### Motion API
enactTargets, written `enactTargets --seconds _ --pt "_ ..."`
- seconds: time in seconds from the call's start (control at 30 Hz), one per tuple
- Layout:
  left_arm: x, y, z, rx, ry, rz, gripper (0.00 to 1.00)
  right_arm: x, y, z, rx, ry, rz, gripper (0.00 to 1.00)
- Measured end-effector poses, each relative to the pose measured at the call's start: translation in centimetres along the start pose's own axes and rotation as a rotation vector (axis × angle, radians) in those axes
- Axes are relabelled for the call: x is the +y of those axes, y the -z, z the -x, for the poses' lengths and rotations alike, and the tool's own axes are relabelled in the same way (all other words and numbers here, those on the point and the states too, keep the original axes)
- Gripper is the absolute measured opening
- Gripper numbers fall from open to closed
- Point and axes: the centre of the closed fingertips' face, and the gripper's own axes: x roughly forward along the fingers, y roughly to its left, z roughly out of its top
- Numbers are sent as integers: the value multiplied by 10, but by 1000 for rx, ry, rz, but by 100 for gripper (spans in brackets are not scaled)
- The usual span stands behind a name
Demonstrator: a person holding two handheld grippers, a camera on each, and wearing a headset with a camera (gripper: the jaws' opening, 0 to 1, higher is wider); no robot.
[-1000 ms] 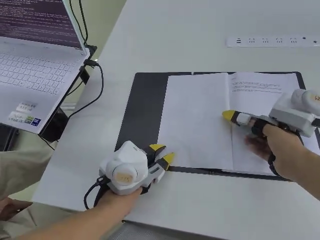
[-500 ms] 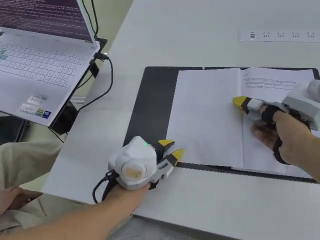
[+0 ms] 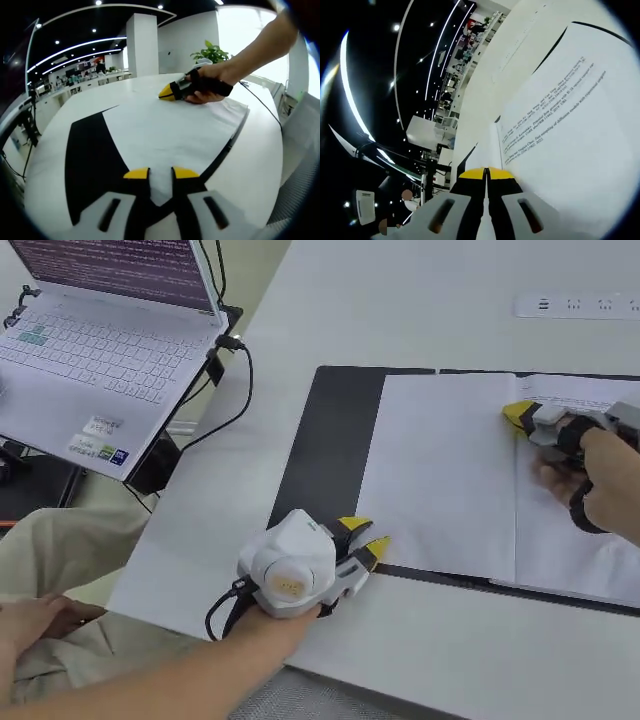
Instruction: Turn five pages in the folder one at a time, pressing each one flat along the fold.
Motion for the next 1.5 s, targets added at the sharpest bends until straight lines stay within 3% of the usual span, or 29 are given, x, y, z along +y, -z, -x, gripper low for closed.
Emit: enactTargets --seconds 0.2,0.37,0.77,1.1,1.5 --pt "-1 -1 0 0 2 -1 15 2 -16 -15 -12 29 18 0" --pt "0 0 -1 -2 2 2 15 1 -32 -25 -47 38 -16 0" --pt "0 -1 0 -10 0 7 15 1 -46 -37 -92 37 -77 0" --pt "0 -2 0 -7 1 5 15 2 -38 -35 -47 32 -56 0" --pt "0 -1 0 0 1 11 15 3 -11 -15 21 25 -33 0"
